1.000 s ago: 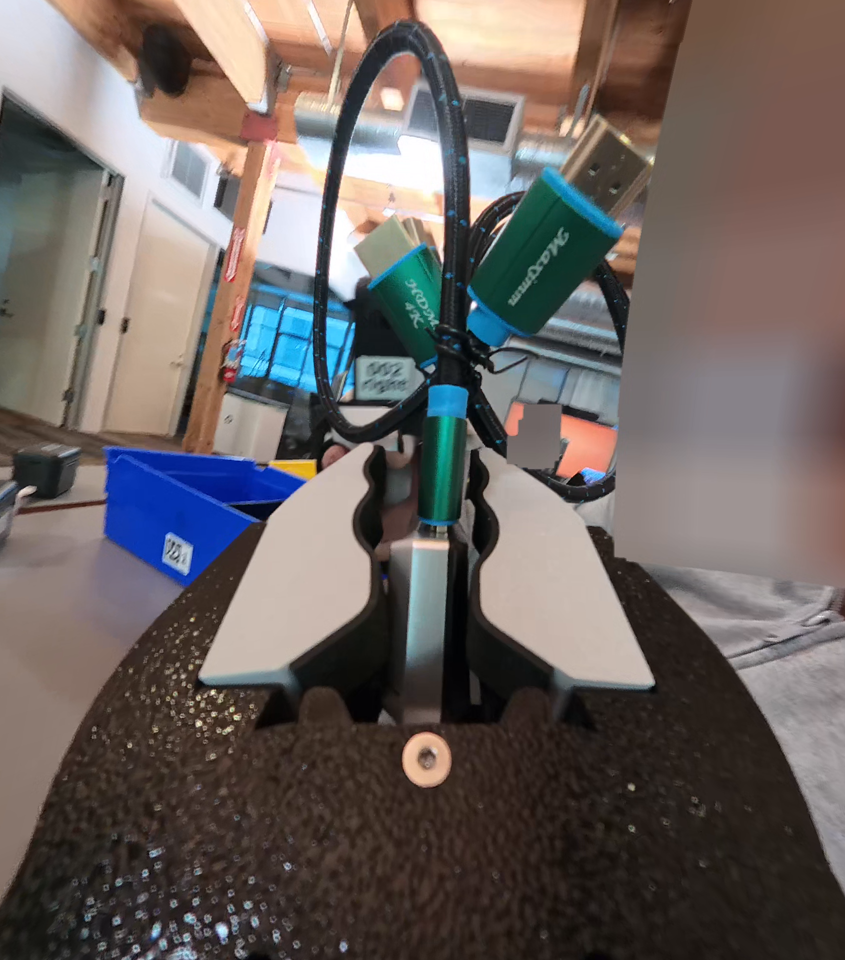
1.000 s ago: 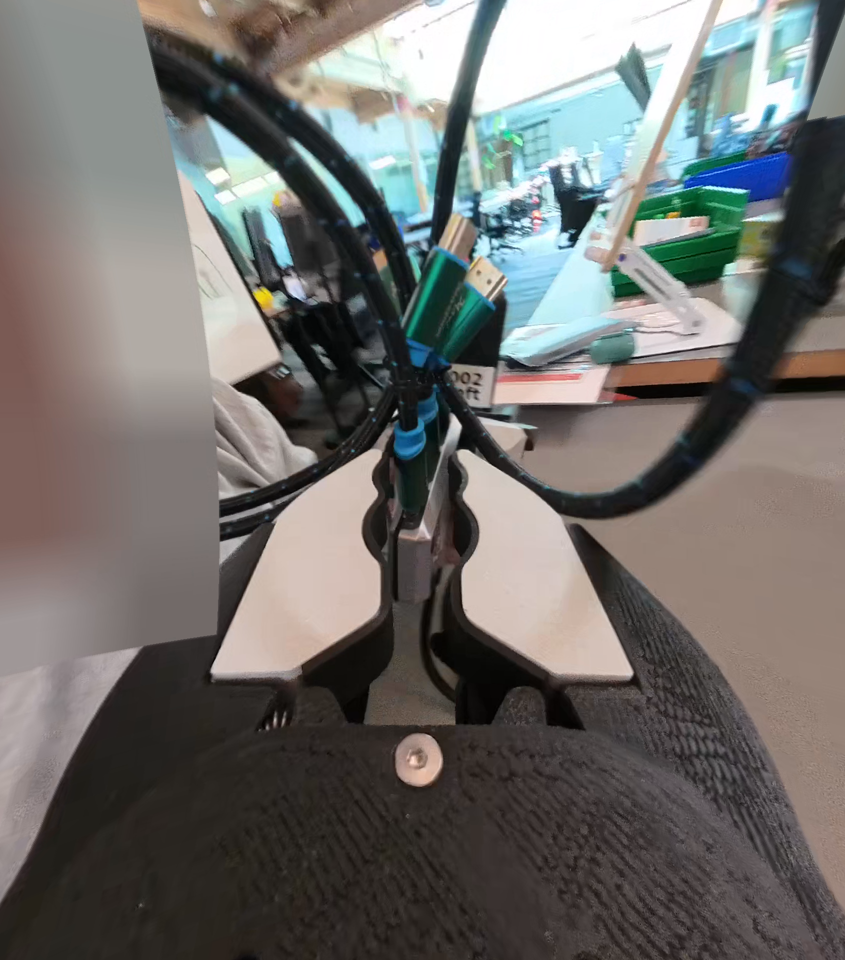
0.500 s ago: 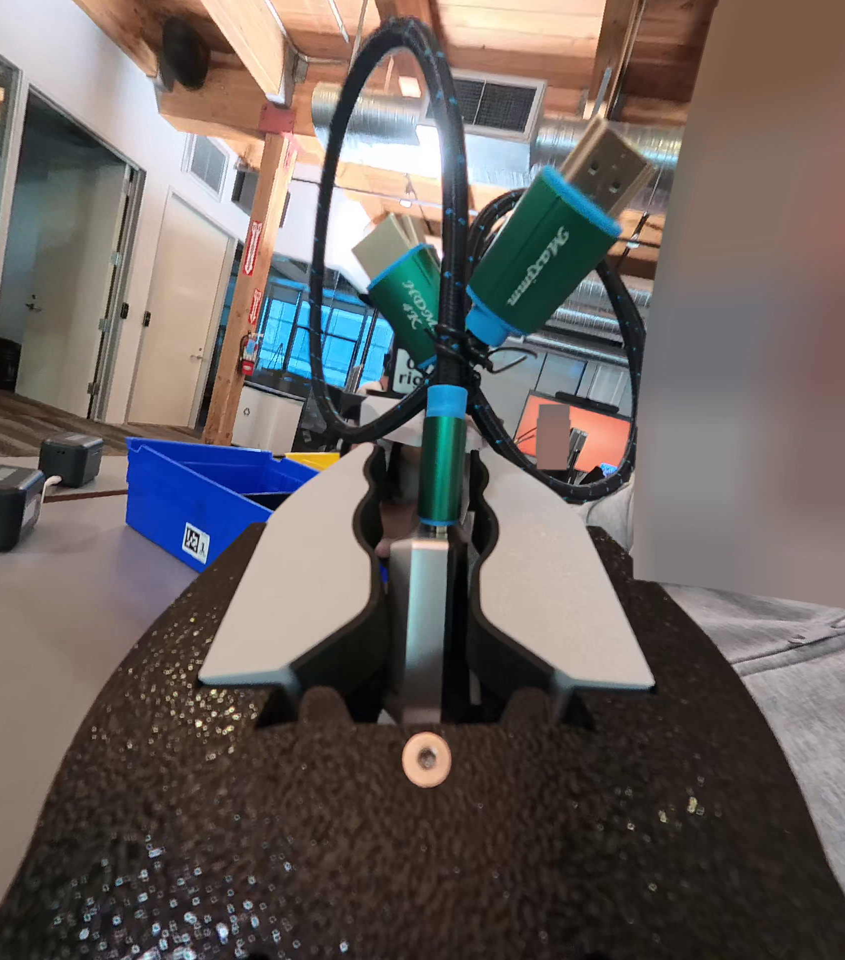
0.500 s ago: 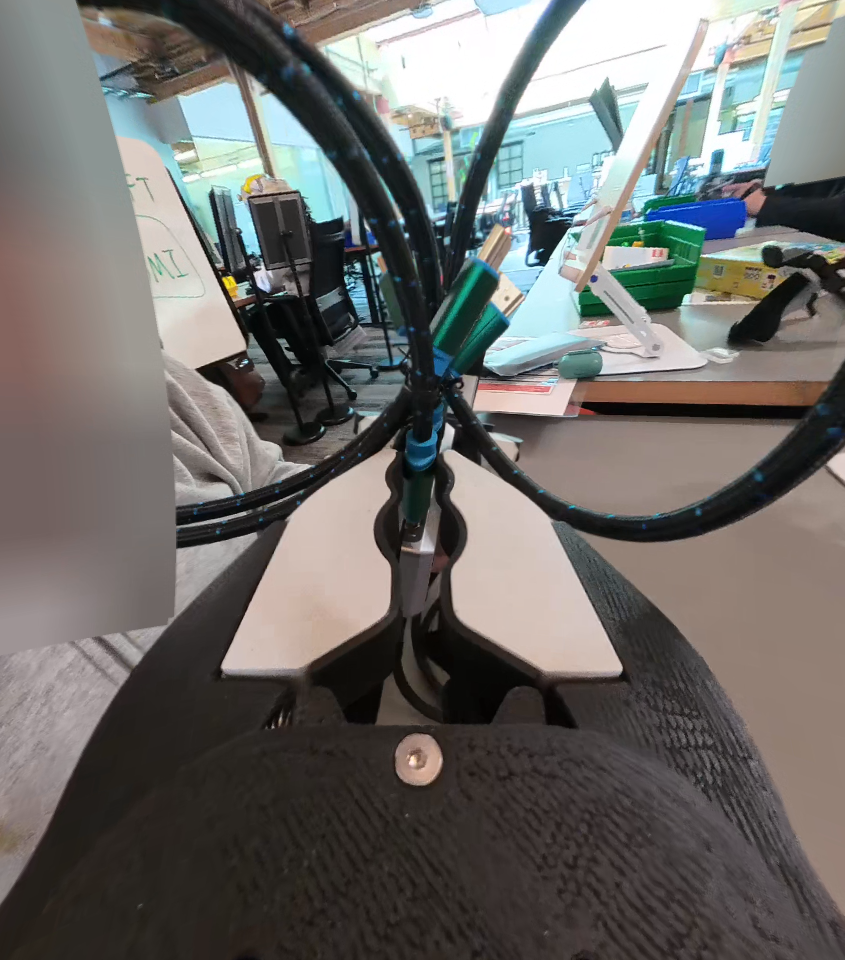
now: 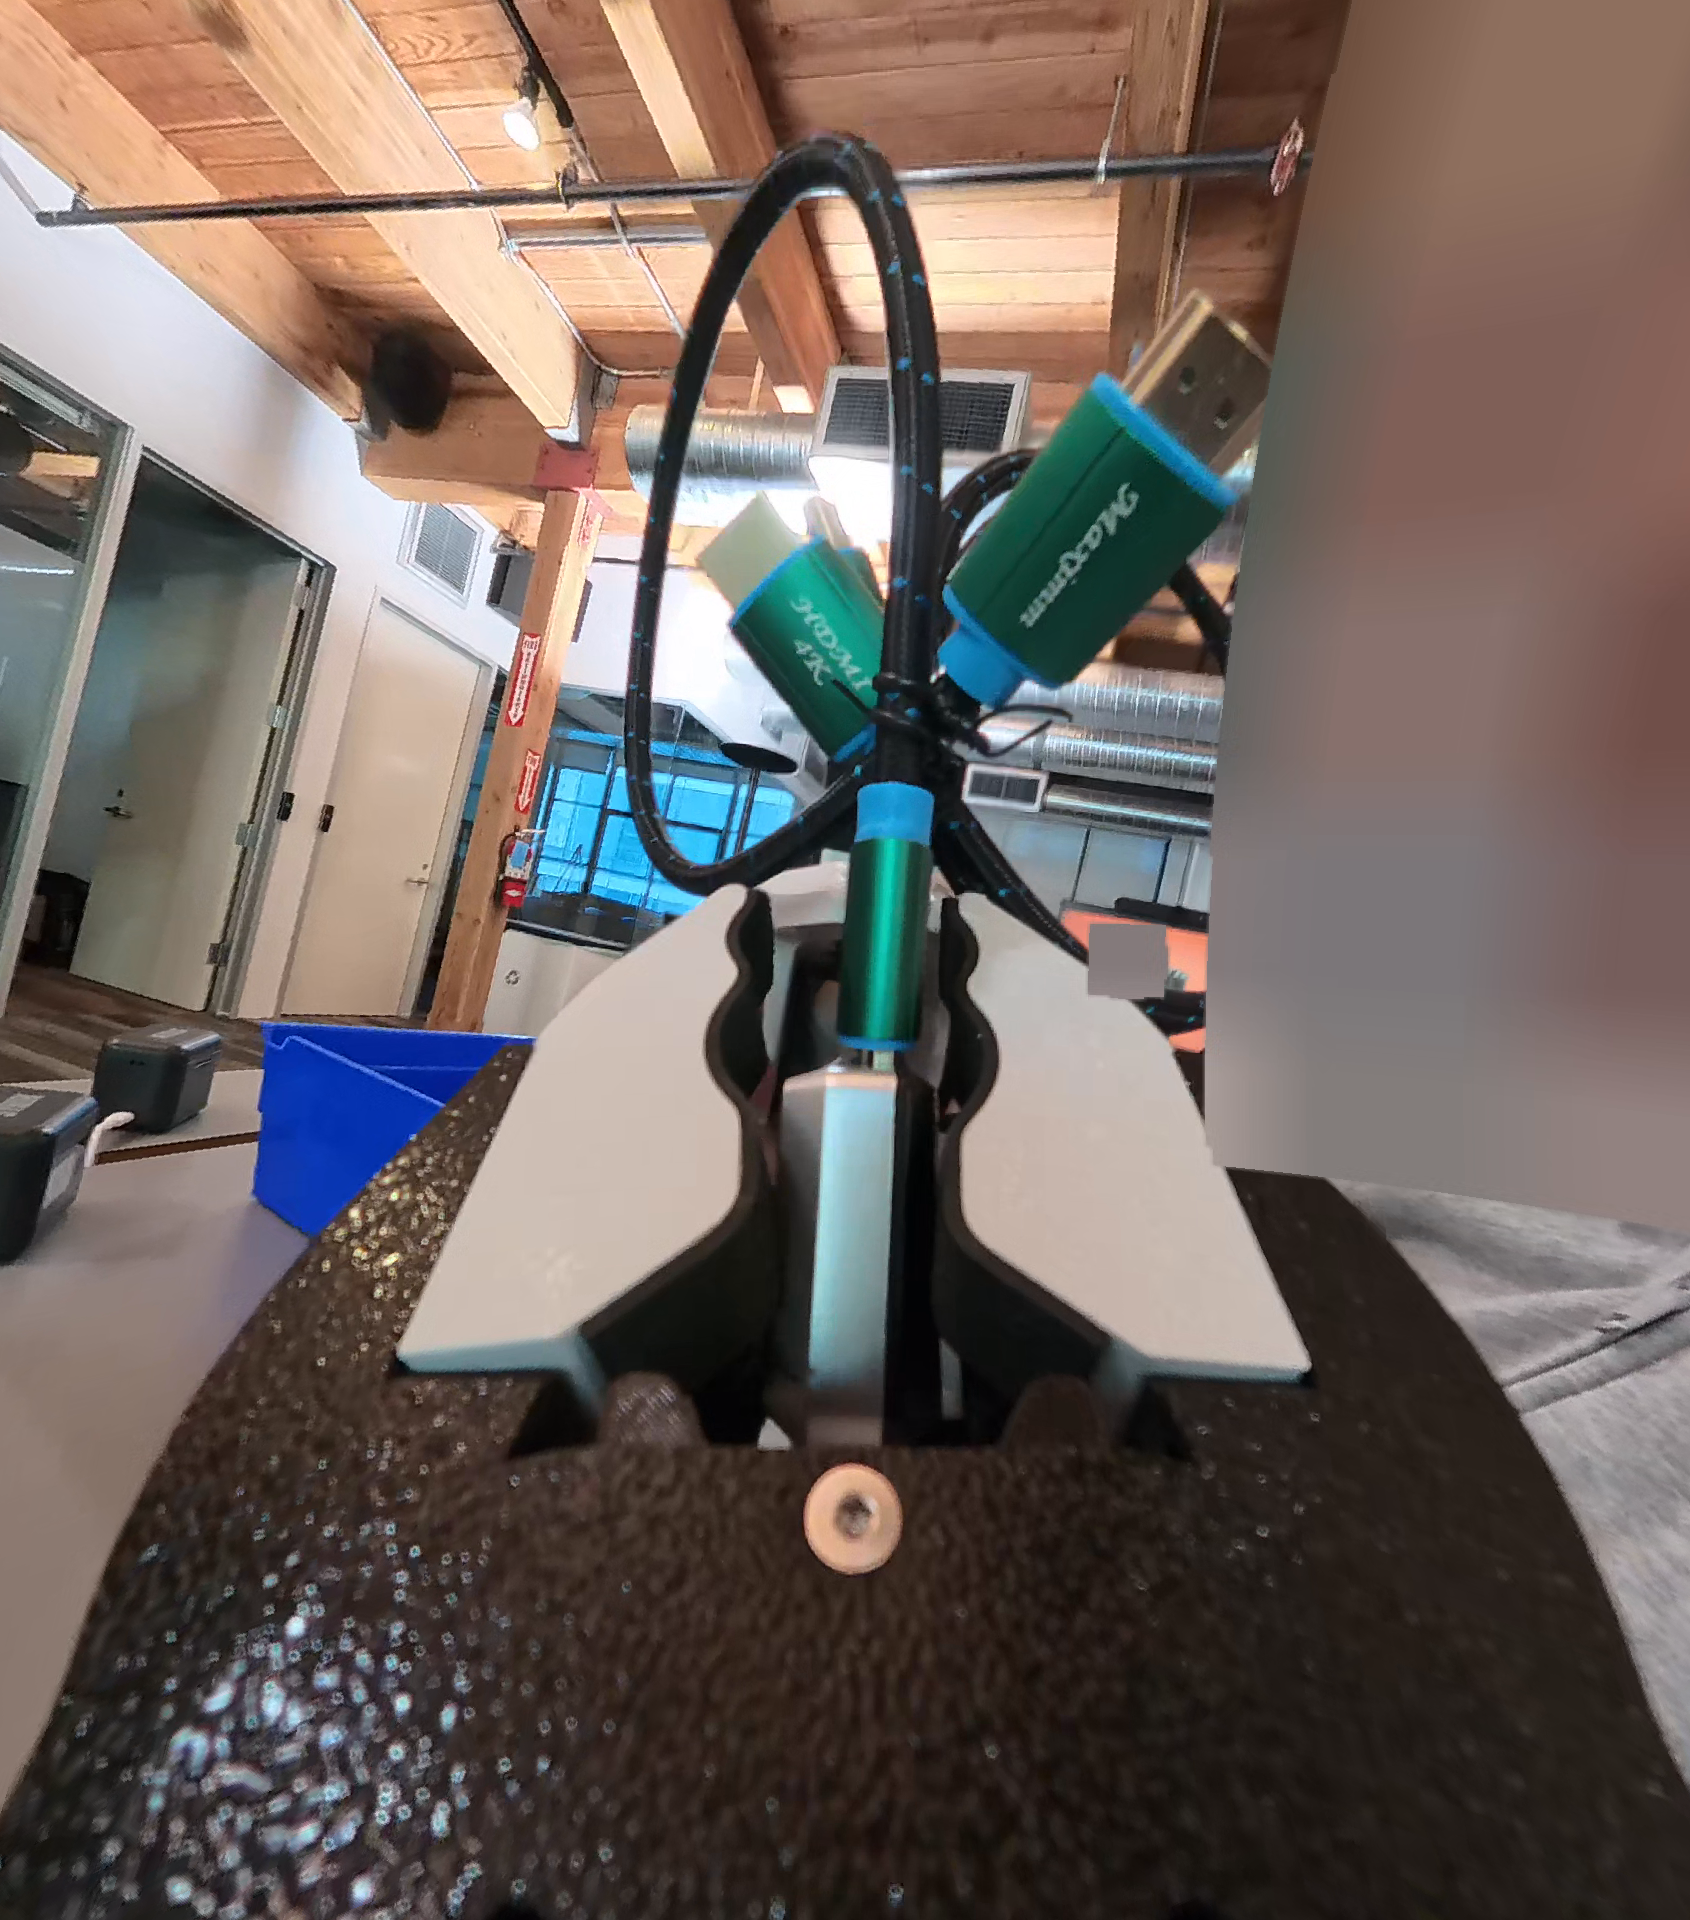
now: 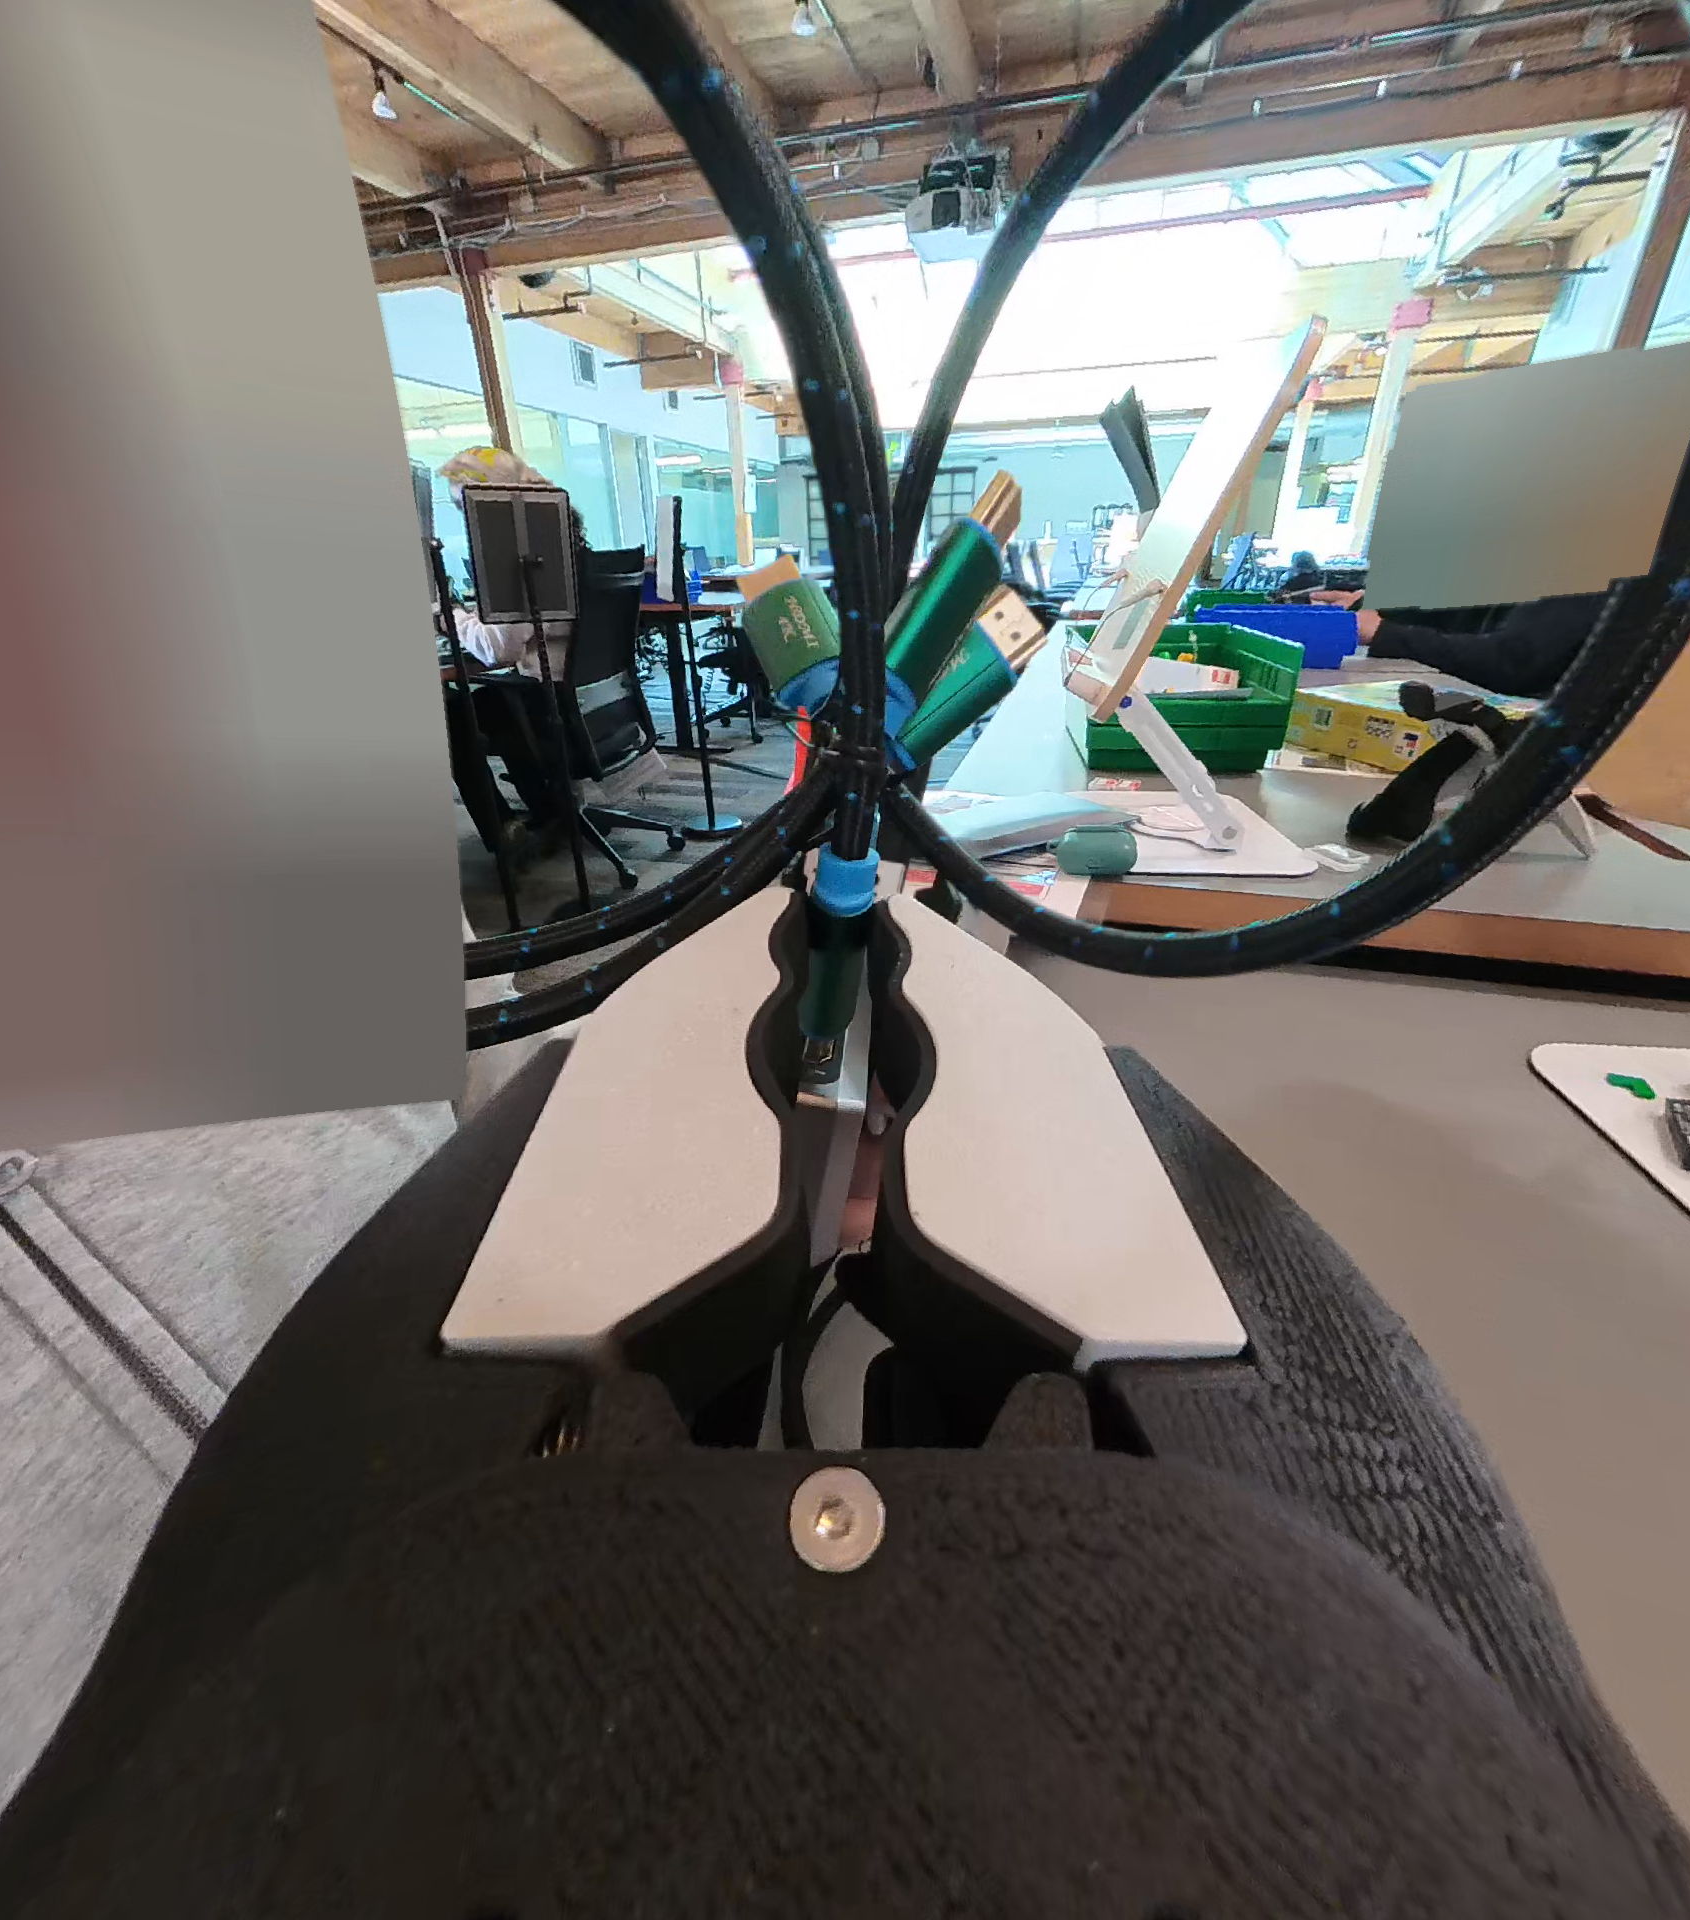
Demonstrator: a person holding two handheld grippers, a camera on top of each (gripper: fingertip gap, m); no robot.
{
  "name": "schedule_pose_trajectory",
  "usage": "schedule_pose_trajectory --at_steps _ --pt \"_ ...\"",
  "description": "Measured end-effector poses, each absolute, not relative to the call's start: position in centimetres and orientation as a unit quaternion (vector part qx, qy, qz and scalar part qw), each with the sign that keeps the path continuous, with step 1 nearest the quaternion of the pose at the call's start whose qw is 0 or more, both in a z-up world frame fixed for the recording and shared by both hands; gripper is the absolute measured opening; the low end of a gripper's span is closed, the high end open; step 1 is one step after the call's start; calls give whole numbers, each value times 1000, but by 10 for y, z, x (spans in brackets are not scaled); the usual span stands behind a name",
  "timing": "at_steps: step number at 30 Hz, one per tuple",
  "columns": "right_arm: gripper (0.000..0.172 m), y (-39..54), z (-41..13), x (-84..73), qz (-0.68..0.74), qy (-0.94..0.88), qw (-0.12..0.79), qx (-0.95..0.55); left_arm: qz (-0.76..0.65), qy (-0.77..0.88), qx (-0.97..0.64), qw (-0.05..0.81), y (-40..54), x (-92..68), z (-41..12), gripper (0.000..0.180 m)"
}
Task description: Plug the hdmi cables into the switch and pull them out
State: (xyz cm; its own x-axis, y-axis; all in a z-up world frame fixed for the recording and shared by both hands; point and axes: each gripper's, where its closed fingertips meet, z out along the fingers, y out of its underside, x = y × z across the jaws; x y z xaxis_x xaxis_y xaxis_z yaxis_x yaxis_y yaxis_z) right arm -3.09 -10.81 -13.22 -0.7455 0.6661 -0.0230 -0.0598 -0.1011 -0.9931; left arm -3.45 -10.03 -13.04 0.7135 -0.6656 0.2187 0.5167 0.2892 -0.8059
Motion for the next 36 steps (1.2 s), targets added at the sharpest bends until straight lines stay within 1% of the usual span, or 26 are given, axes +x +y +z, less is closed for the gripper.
schedule_pose_trajectory --at_steps 10,21,24,27,29,30,31,32,36 --pt "11 -103 -137 -28 718 -597 246 -260 -353 71 -486 796 -96 -32 -133 32" --pt "11 -99 -145 -24 695 -615 276 -249 -339 78 -509 787 -91 -29 -140 32" --pt "10 -97 -150 -23 684 -629 270 -252 -328 83 -517 786 -89 -29 -145 31" --pt "11 -95 -147 -23 685 -629 266 -254 -329 82 -506 793 -89 -29 -138 31" --pt "36 -93 -157 -26 660 -647 274 -267 -332 71 -493 801 -93 -36 -133 31" --pt "43 -94 -161 -25 658 -652 256 -274 -332 67 -493 802 -95 -39 -132 31" --pt "46 -95 -164 -24 661 -654 235 -282 -332 62 -495 801 -95 -42 -133 31" --pt "46 -96 -168 -25 661 -657 220 -289 -334 60 -497 799 -94 -42 -134 31" --pt "30 -106 -179 -29 649 -673 206 -289 -337 72 -514 785 -89 -33 -137 31"
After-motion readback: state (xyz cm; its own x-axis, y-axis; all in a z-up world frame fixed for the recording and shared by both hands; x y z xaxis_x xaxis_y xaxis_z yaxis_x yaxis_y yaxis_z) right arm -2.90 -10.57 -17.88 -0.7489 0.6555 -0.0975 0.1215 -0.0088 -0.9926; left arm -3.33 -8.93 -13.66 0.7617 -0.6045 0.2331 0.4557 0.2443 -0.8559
